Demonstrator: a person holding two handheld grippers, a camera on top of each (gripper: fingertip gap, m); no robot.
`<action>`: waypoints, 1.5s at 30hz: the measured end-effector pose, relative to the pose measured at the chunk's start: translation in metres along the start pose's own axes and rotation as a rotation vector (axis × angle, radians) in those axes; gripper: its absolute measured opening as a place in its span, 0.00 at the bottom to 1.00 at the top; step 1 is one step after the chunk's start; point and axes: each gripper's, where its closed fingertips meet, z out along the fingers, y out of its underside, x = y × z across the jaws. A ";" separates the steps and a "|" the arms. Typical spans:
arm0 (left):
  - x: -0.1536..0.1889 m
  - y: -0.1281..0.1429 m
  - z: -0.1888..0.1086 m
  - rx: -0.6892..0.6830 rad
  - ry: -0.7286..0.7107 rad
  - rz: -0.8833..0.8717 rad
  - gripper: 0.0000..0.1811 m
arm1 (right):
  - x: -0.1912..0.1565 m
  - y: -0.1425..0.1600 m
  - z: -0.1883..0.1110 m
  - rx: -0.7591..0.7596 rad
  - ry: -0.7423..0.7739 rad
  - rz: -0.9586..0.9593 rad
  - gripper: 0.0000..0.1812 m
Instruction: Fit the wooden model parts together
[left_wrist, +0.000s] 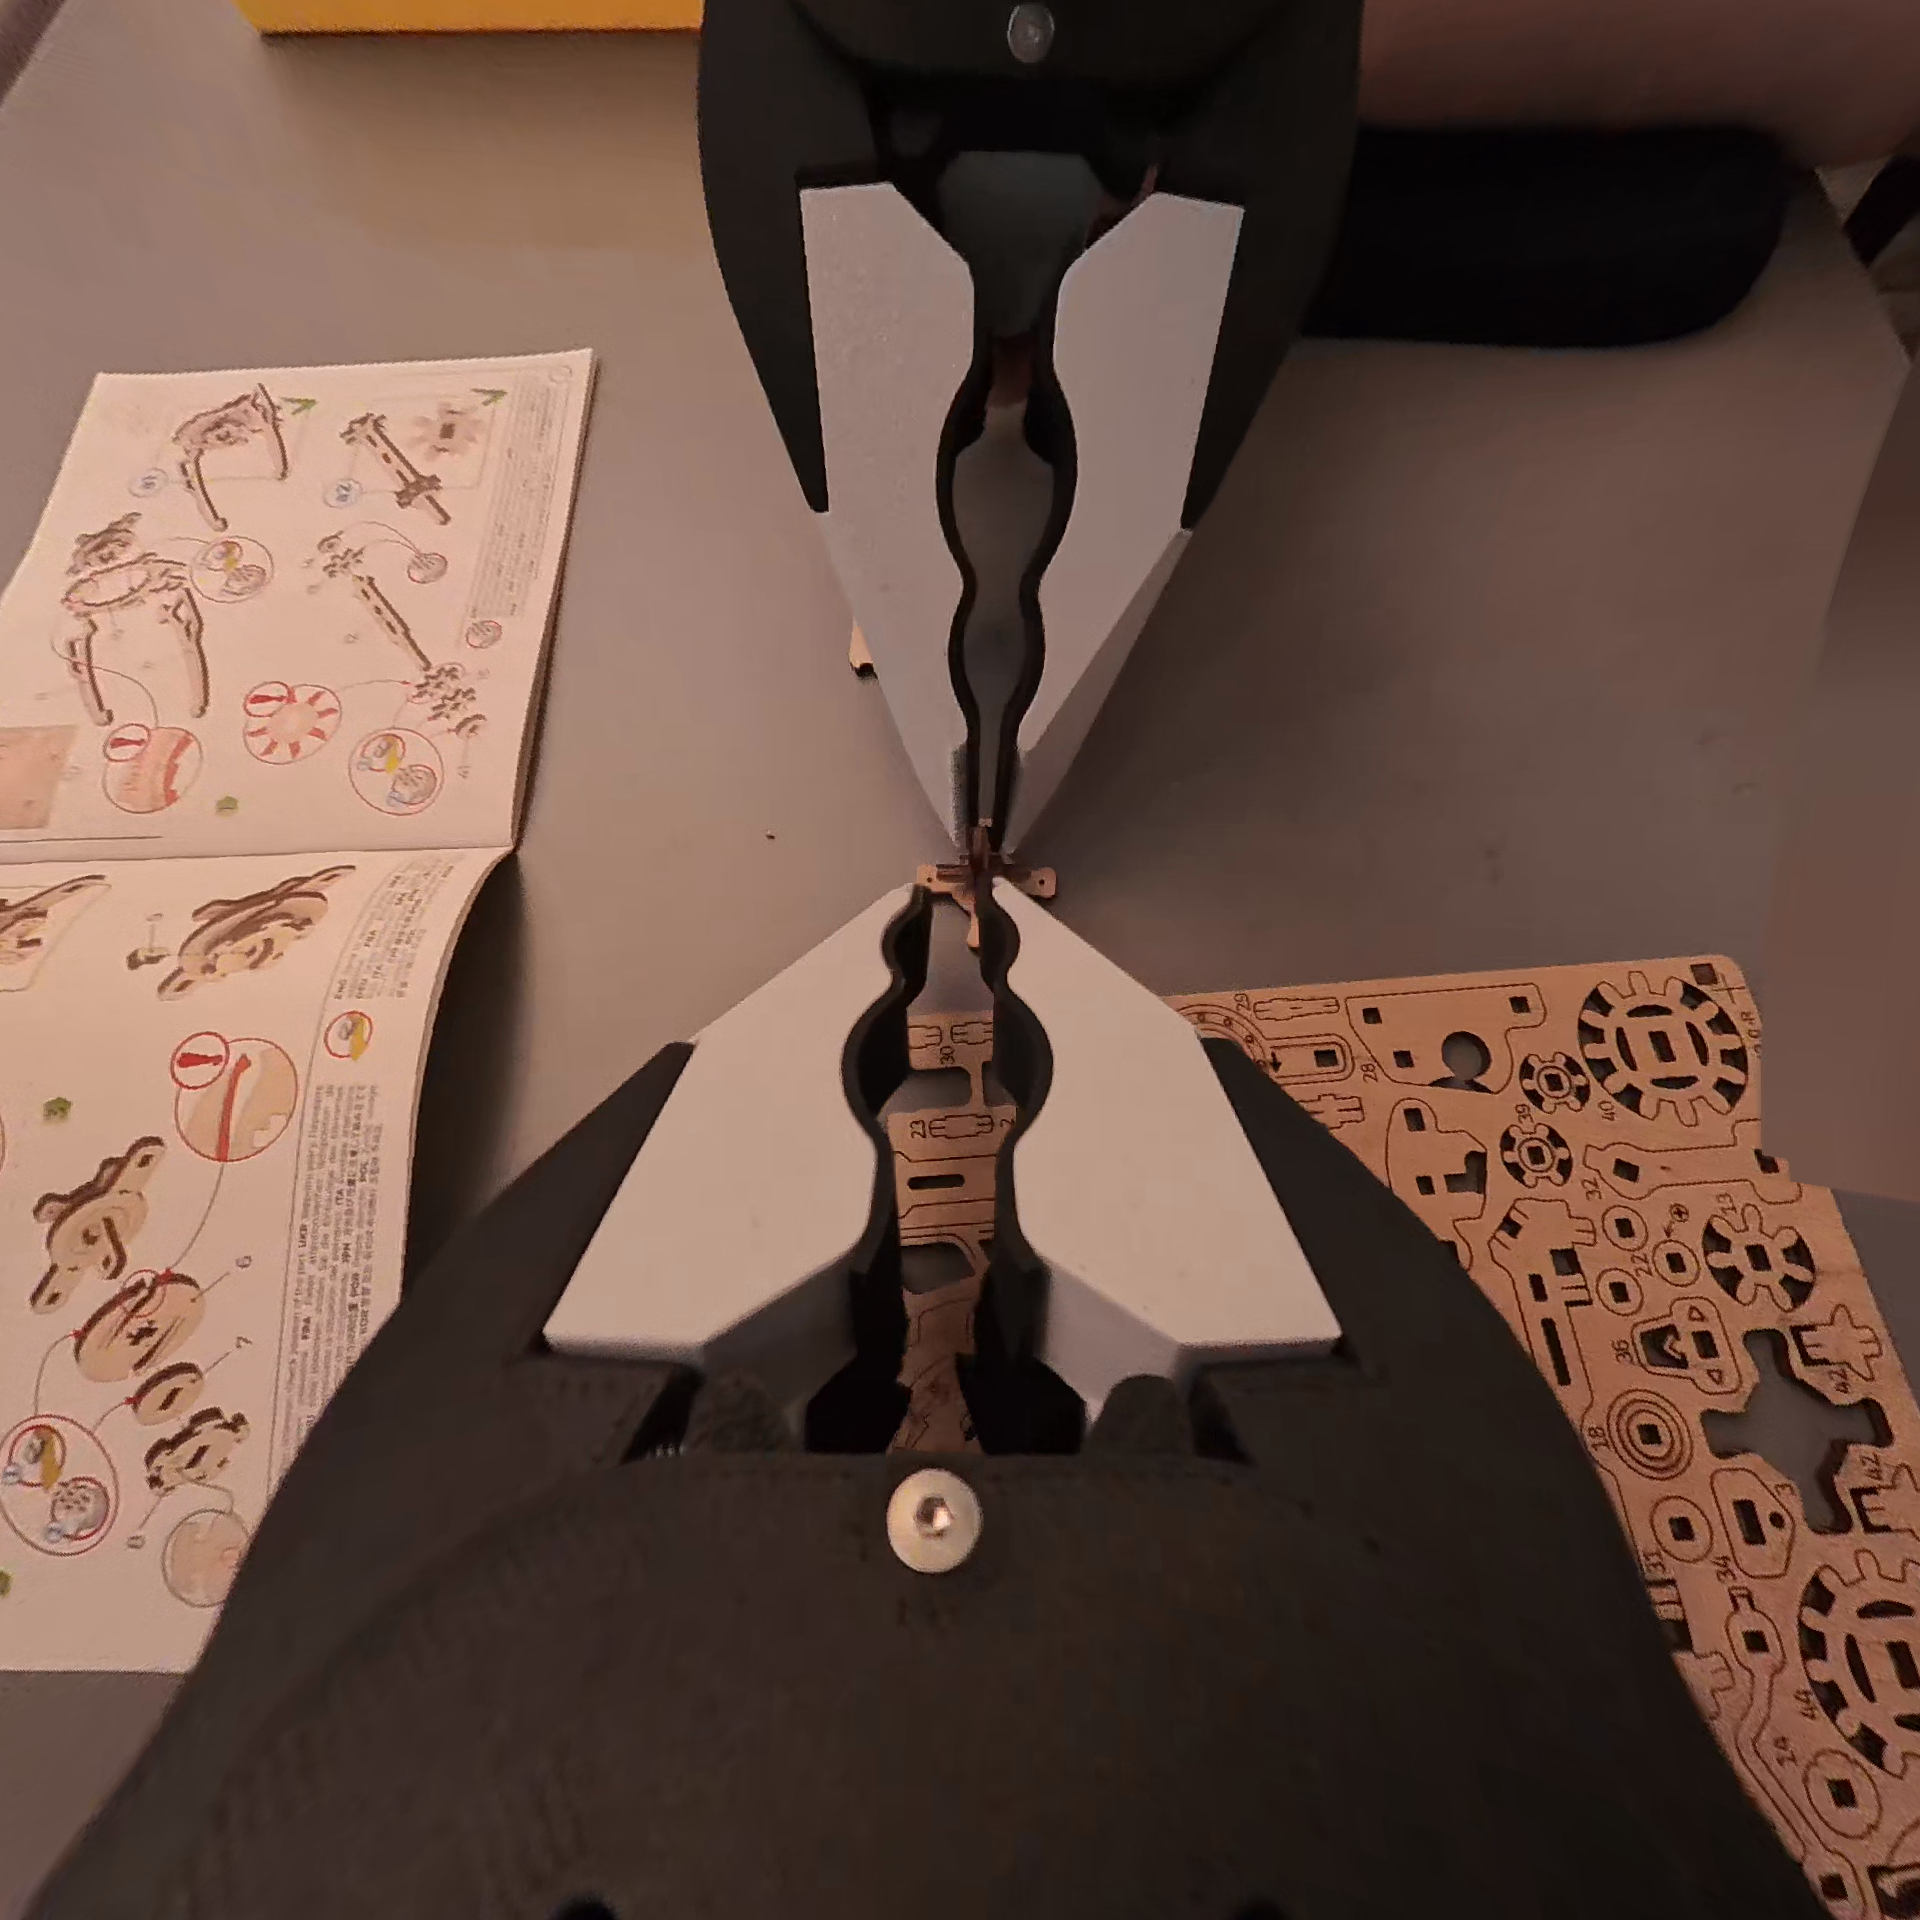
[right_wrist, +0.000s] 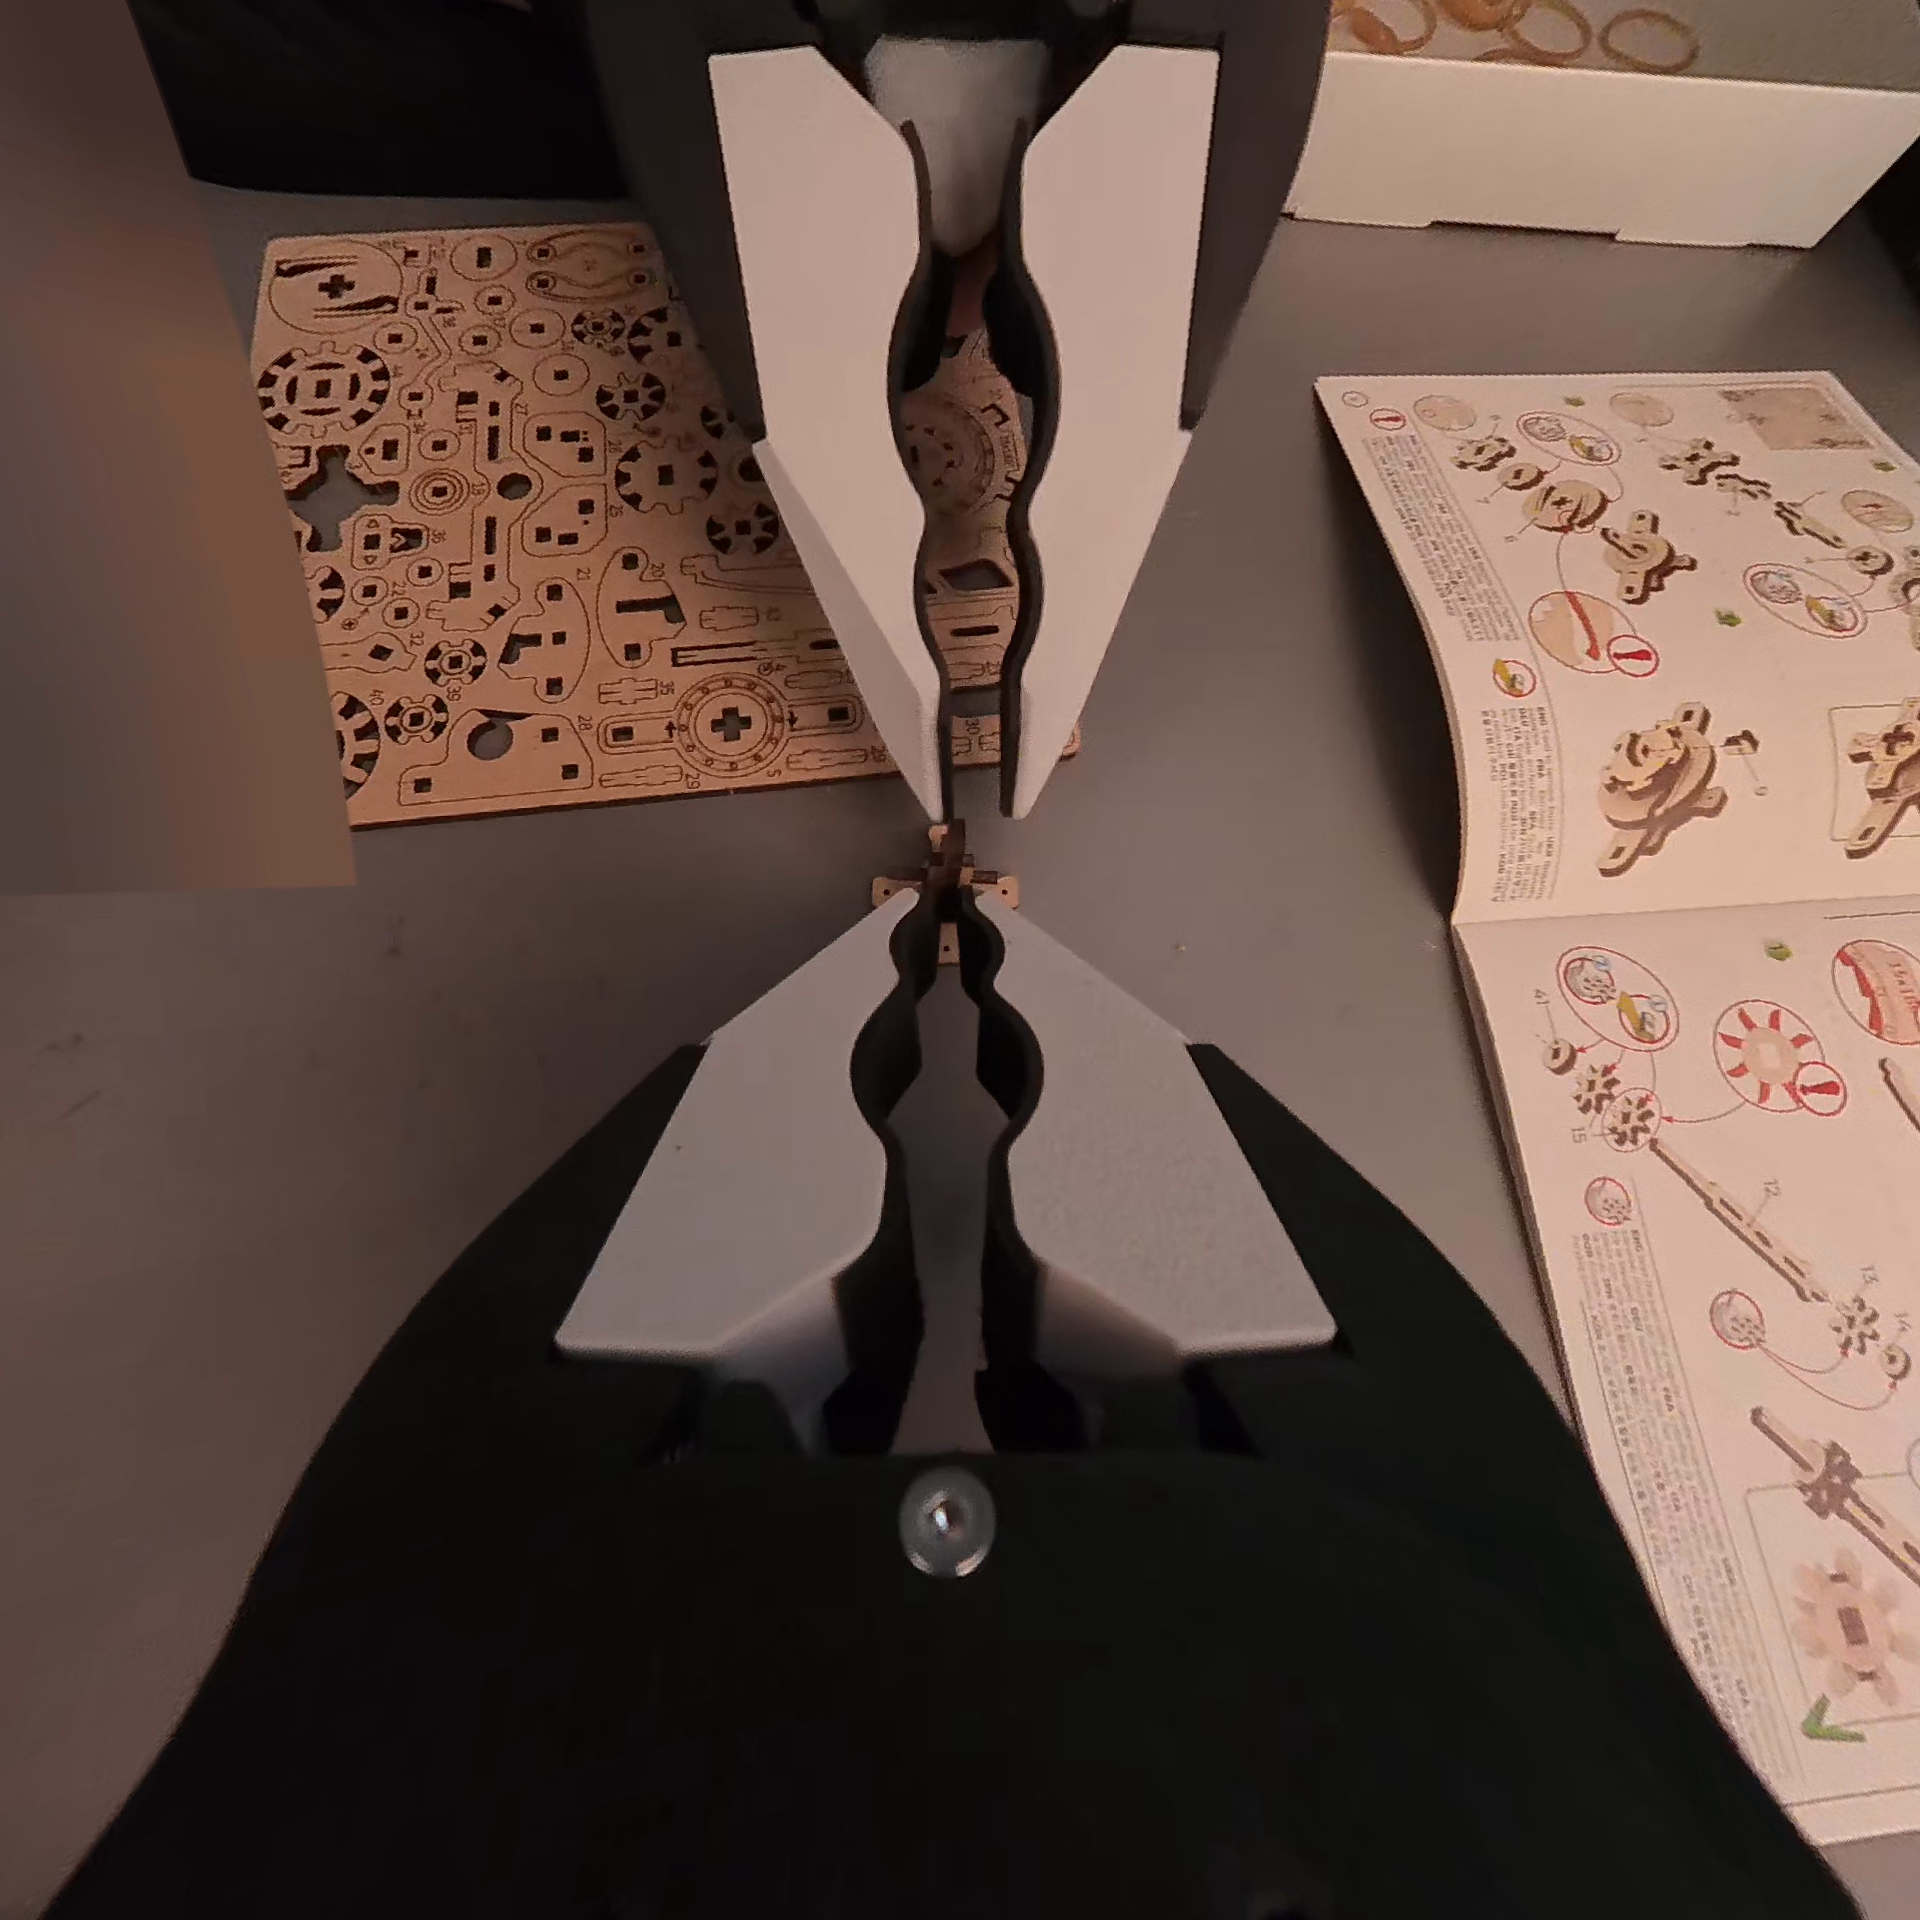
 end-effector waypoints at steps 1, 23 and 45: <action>0.001 0.000 0.001 -0.003 0.003 0.003 0.03 | 0.000 0.000 0.000 -0.001 0.000 0.001 0.01; 0.006 0.002 0.010 -0.026 0.052 -0.001 0.00 | -0.001 0.003 -0.001 0.007 -0.006 0.009 0.01; 0.004 0.009 0.010 -0.074 0.008 0.037 0.01 | -0.002 0.004 -0.002 0.038 -0.047 0.081 0.05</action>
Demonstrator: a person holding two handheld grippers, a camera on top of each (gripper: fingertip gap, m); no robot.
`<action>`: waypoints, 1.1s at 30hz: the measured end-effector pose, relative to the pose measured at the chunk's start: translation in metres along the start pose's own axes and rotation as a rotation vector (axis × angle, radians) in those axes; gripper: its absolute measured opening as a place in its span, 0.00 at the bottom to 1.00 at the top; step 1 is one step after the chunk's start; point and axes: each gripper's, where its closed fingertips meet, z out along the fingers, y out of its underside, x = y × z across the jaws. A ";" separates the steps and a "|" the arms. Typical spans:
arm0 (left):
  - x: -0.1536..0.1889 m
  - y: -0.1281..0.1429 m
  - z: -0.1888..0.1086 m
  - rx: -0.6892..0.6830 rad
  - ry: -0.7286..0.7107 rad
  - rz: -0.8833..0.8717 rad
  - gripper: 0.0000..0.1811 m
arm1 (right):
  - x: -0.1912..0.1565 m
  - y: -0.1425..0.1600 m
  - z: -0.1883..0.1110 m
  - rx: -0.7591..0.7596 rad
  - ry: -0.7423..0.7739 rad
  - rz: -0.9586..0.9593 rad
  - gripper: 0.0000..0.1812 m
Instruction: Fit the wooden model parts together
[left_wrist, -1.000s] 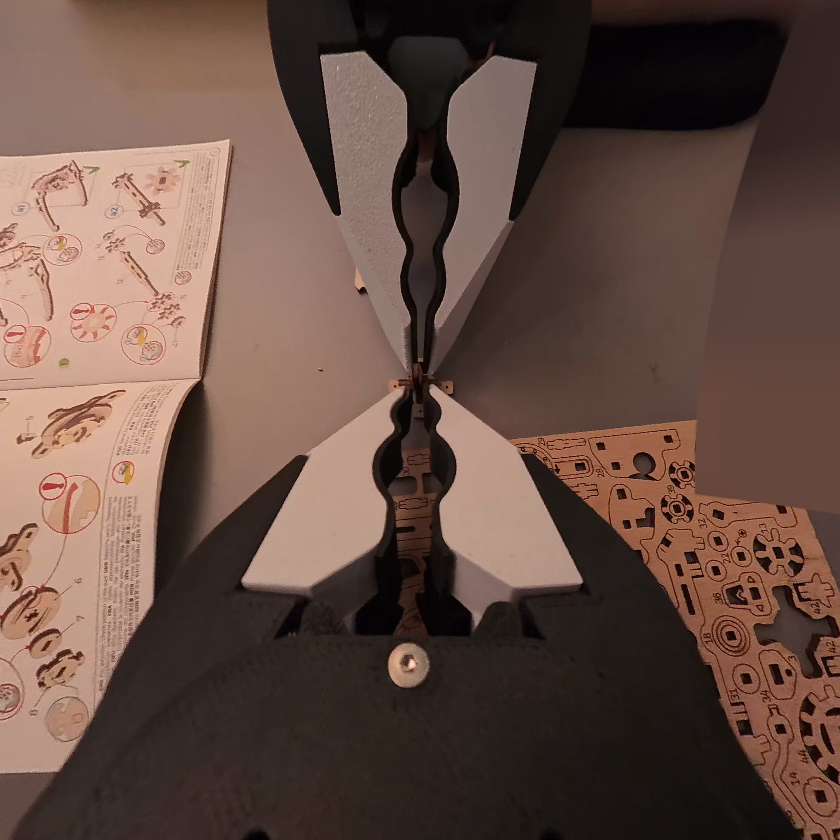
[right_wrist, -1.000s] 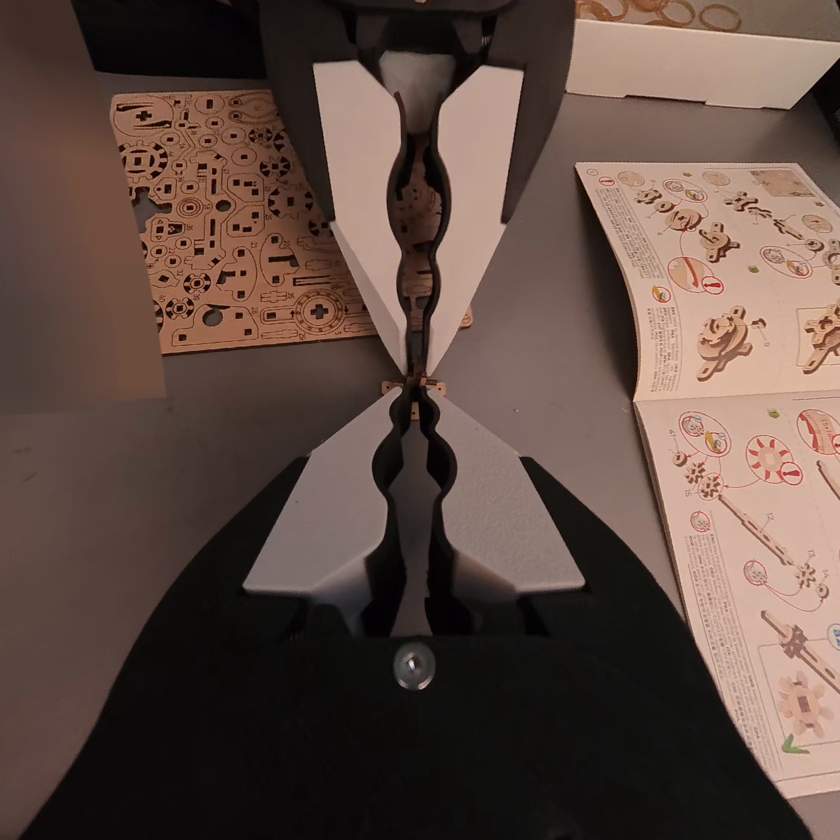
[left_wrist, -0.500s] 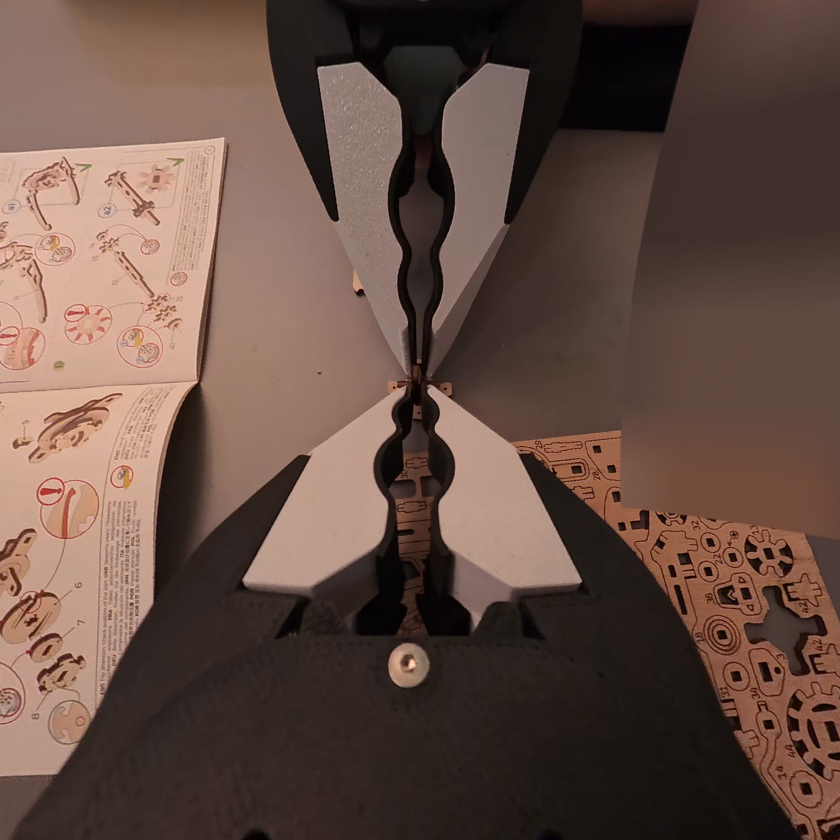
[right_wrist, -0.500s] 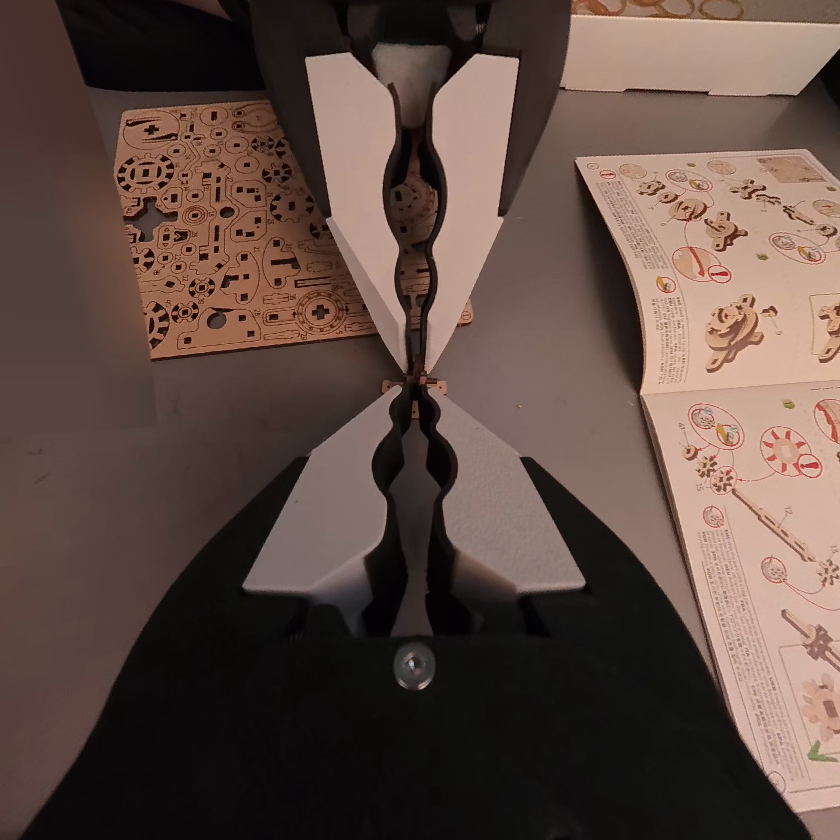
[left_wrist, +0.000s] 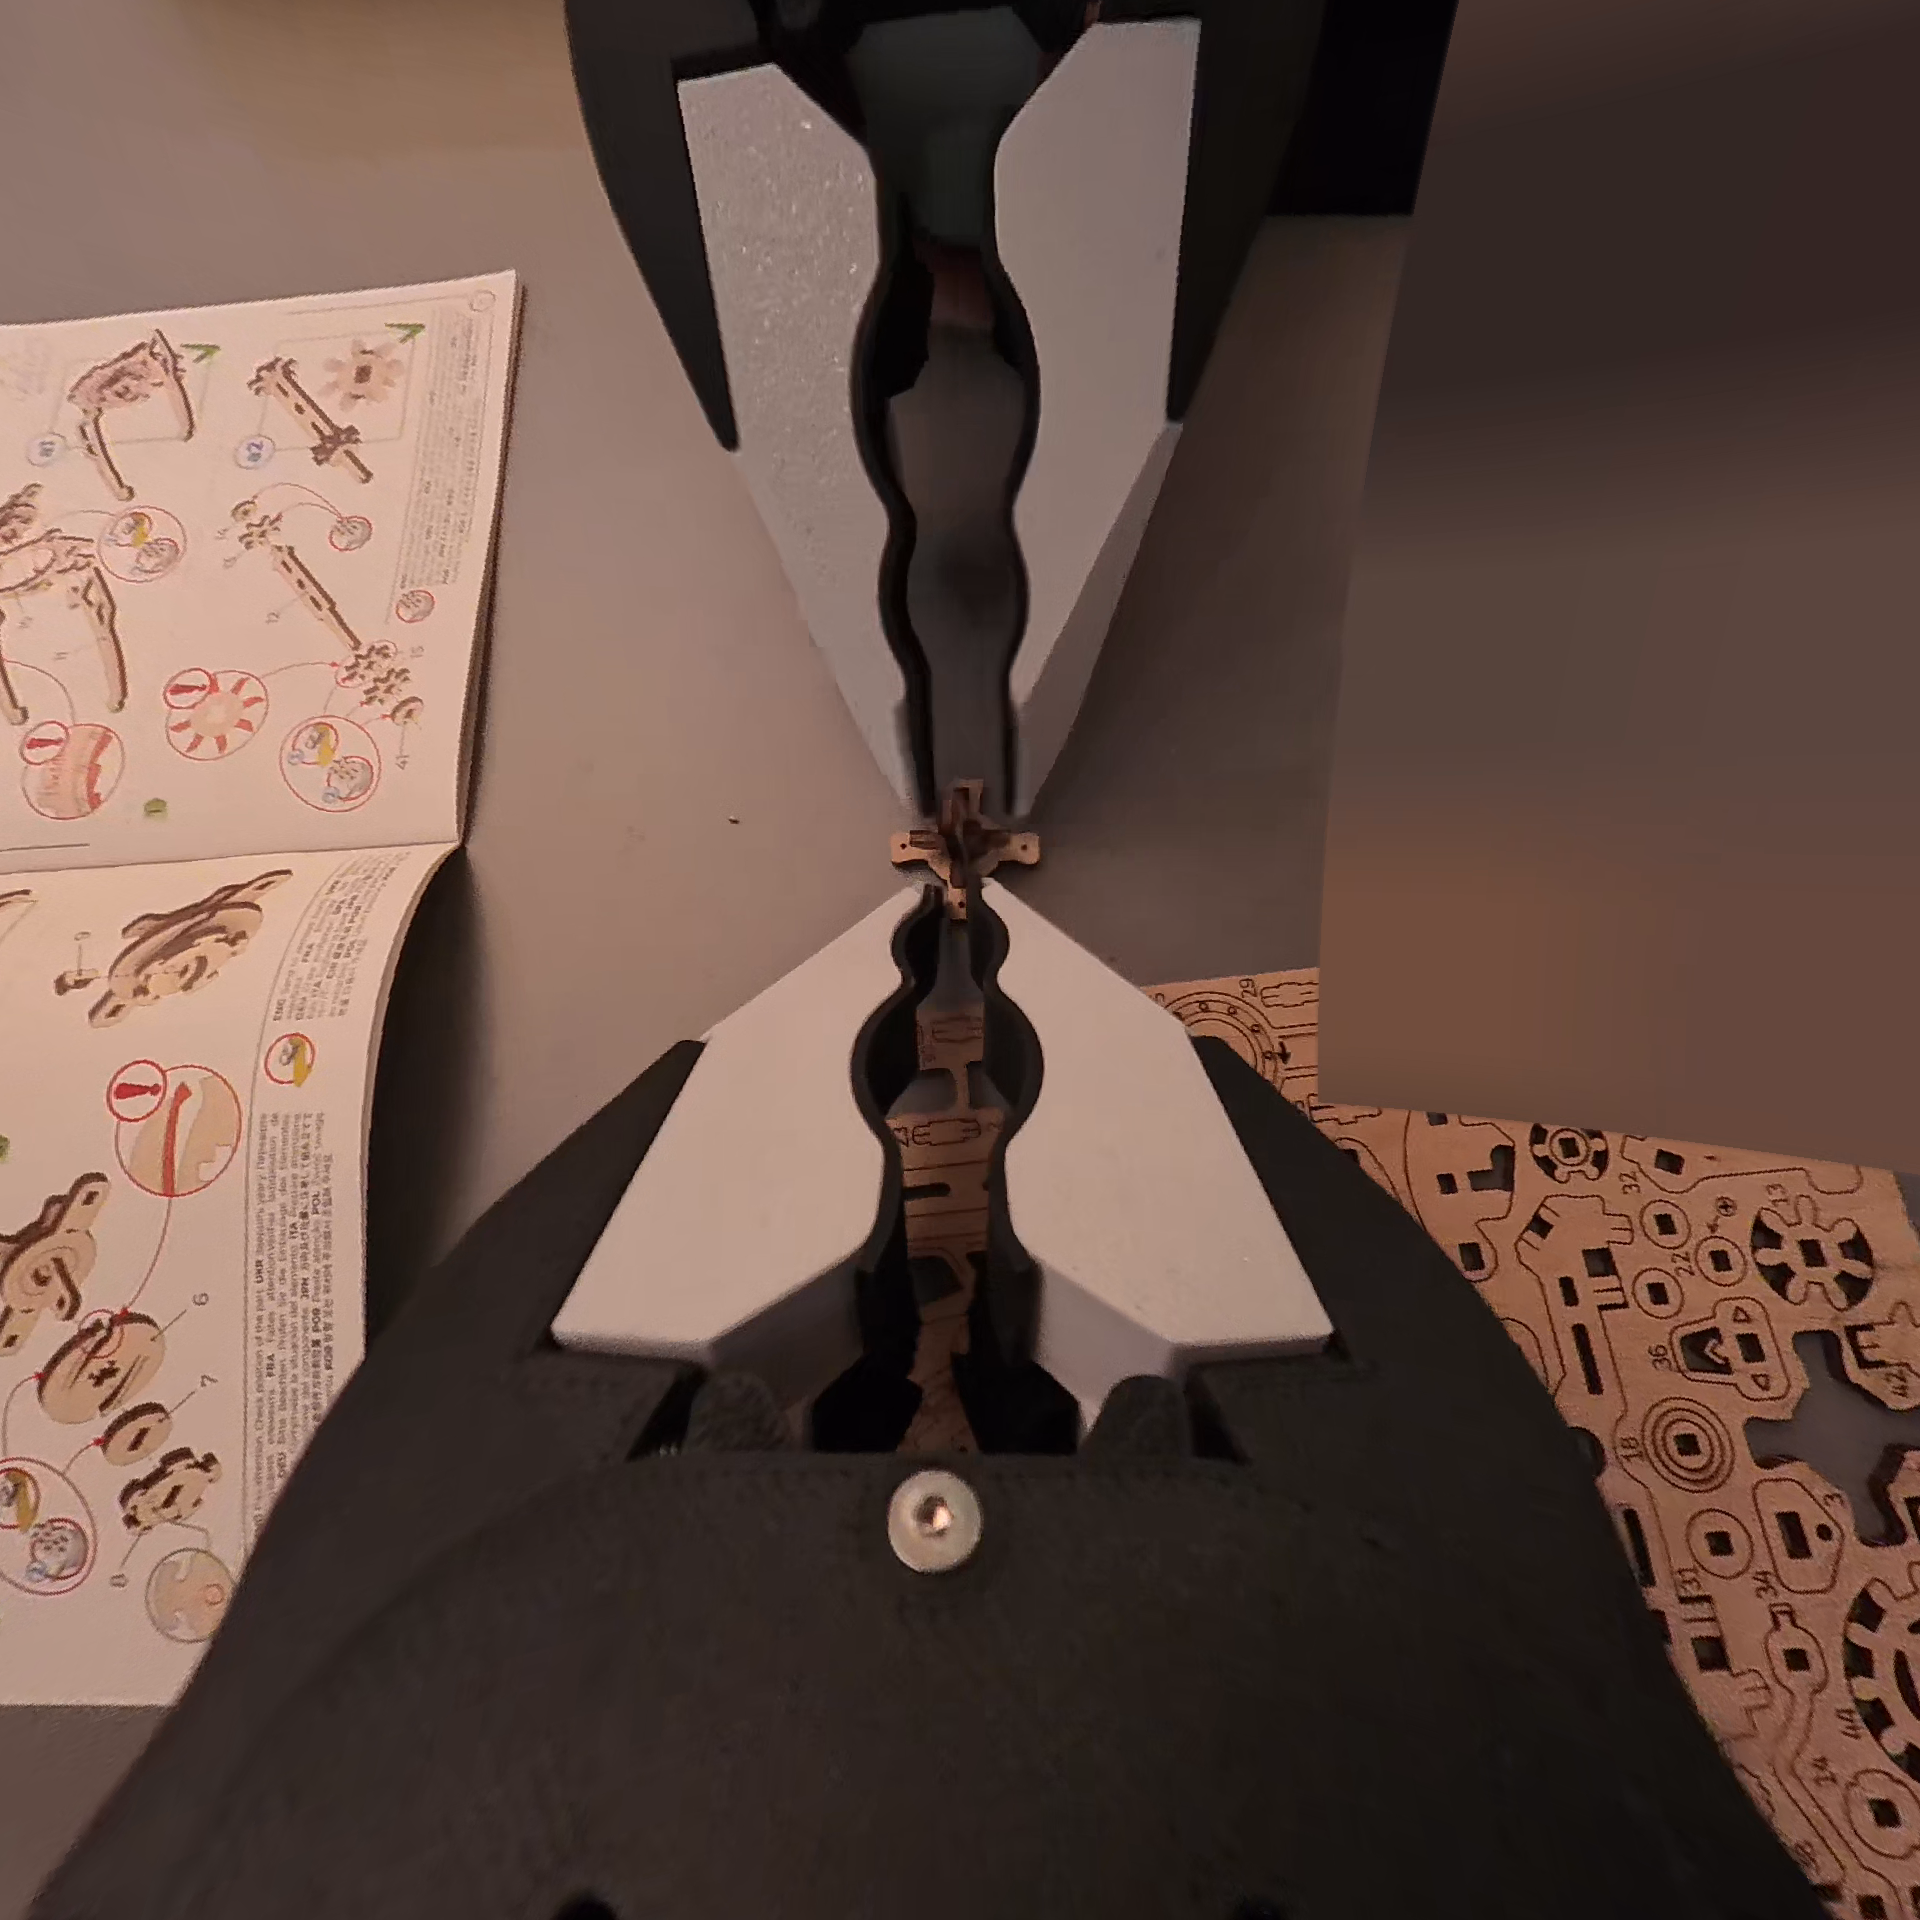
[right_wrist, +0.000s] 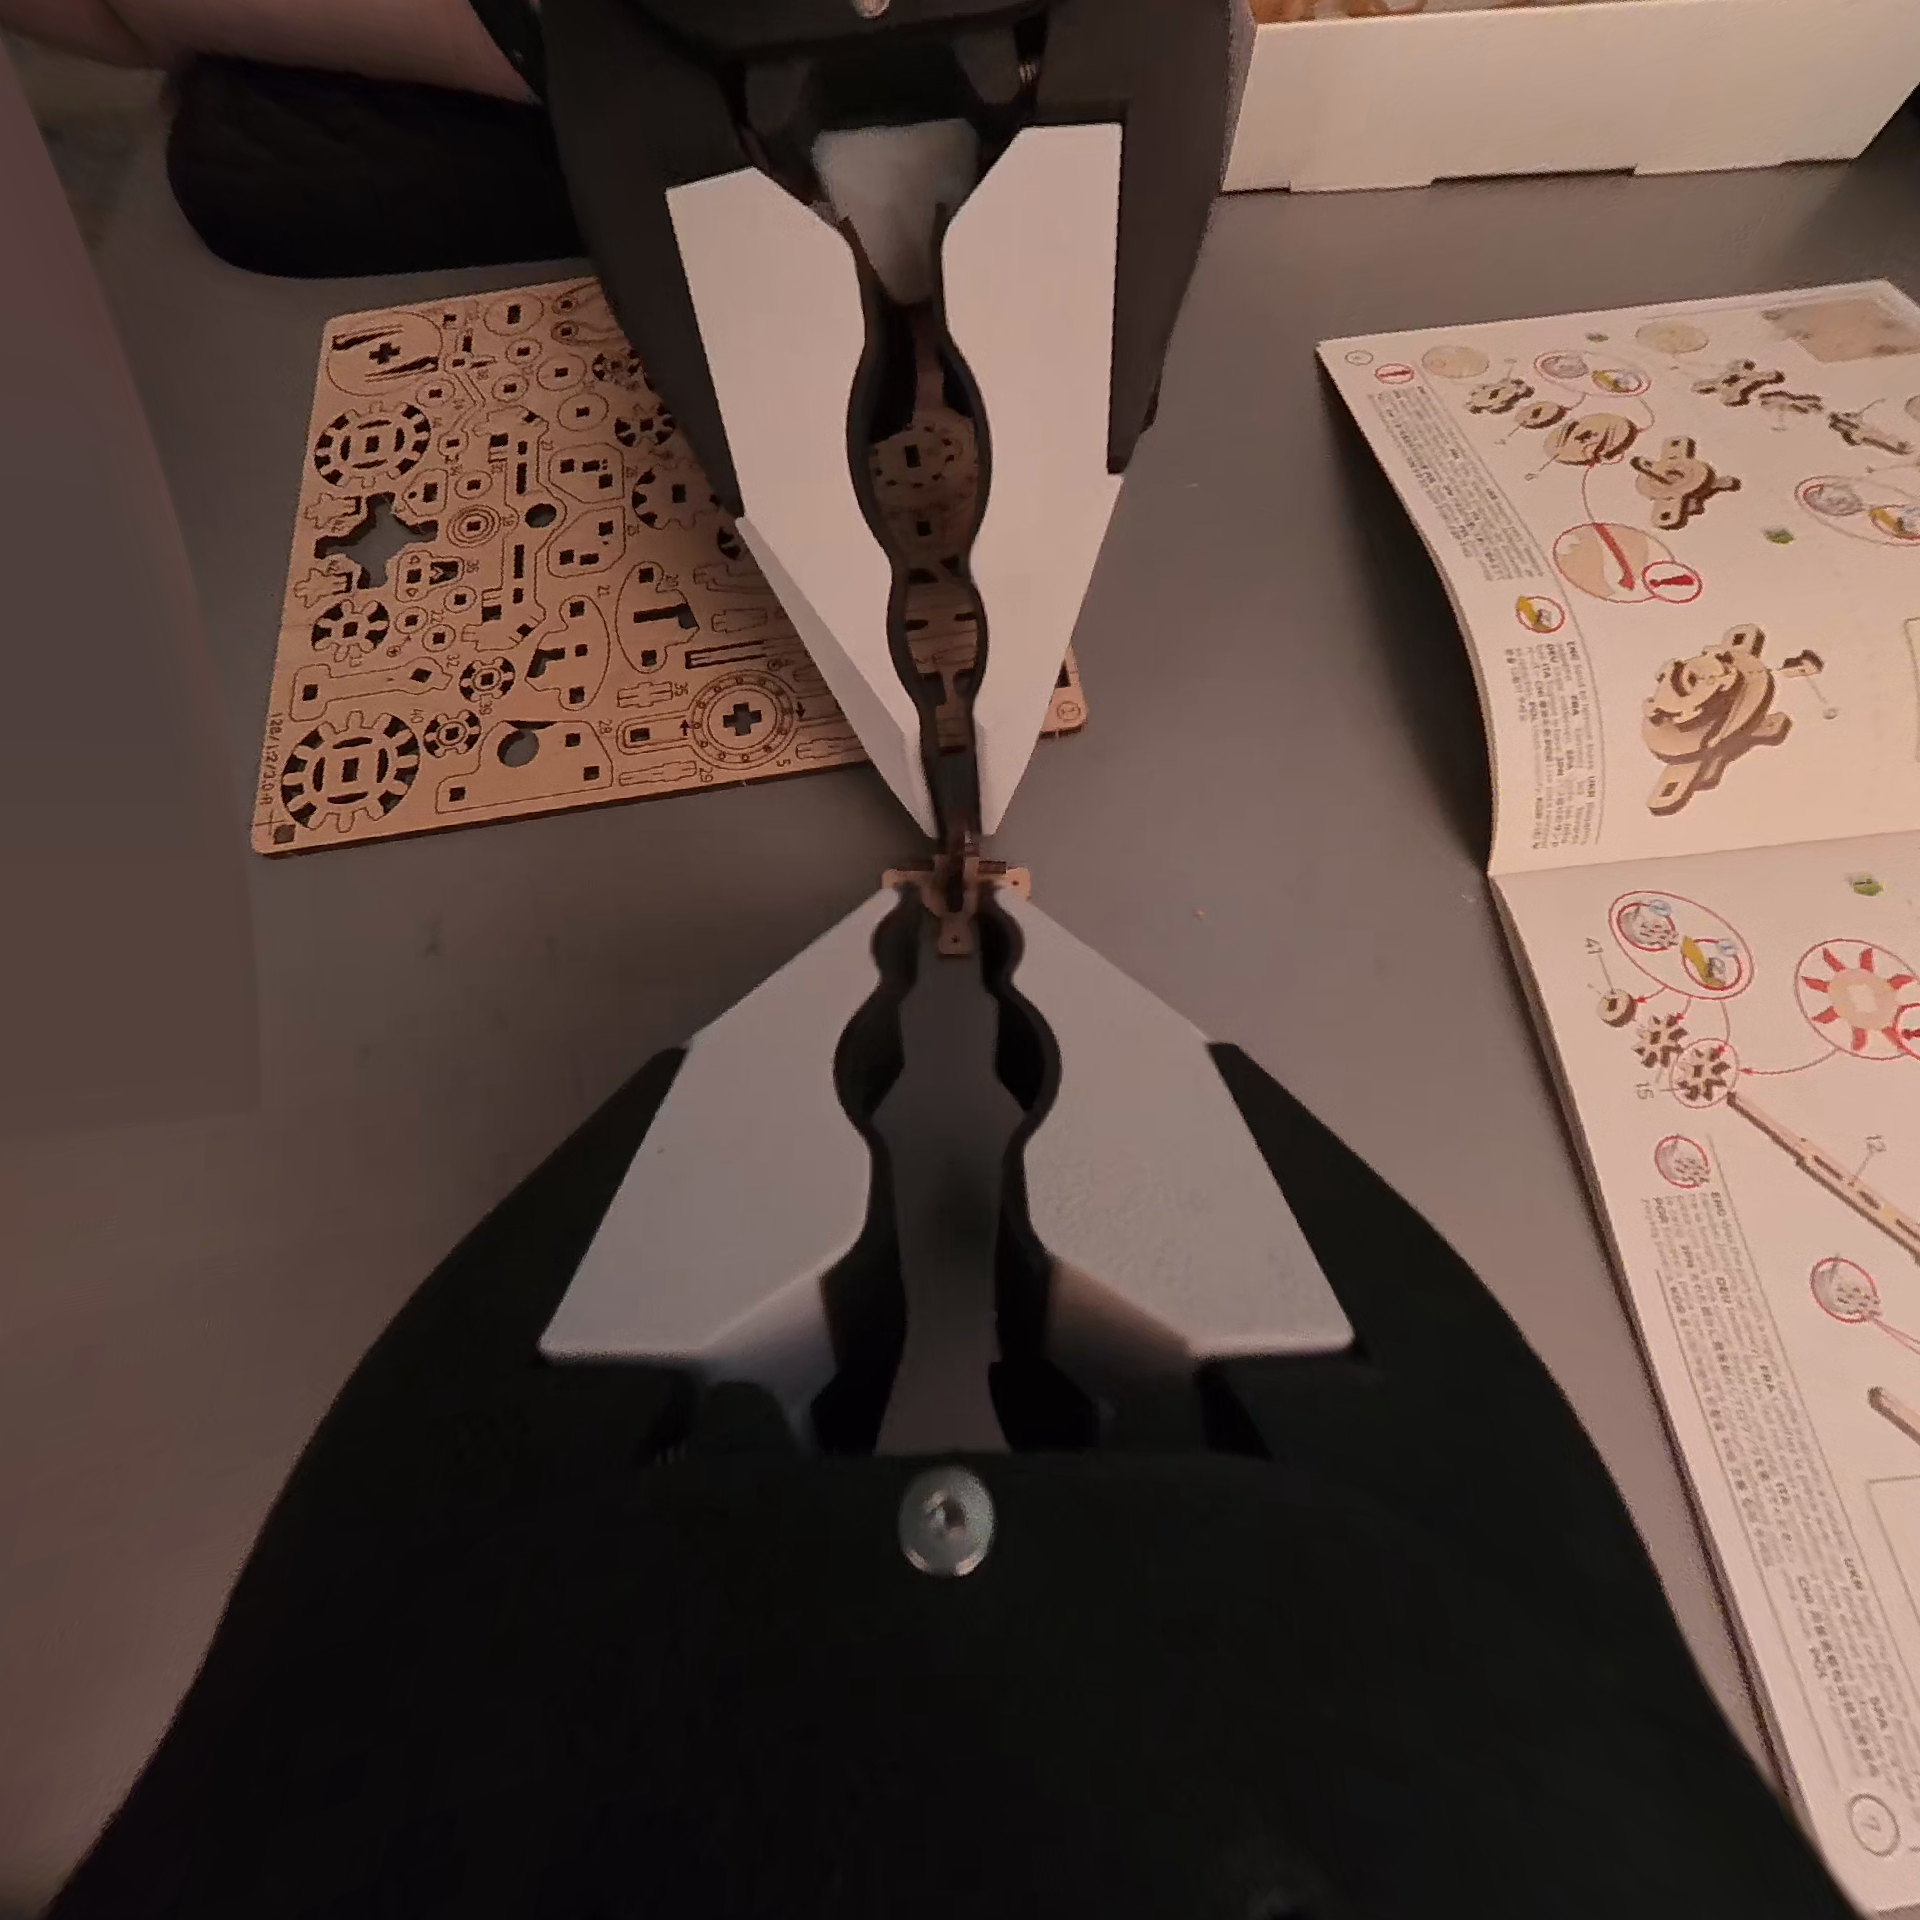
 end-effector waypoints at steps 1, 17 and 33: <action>0.000 0.000 0.001 -0.002 -0.005 0.005 0.01 | 0.000 -0.001 0.000 0.008 -0.004 0.010 0.09; -0.004 -0.004 0.005 0.011 -0.008 -0.041 0.02 | 0.007 -0.012 -0.003 0.079 -0.017 0.119 0.01; 0.002 -0.008 0.006 0.035 0.042 -0.111 0.01 | 0.002 -0.010 -0.007 0.109 -0.066 0.102 0.01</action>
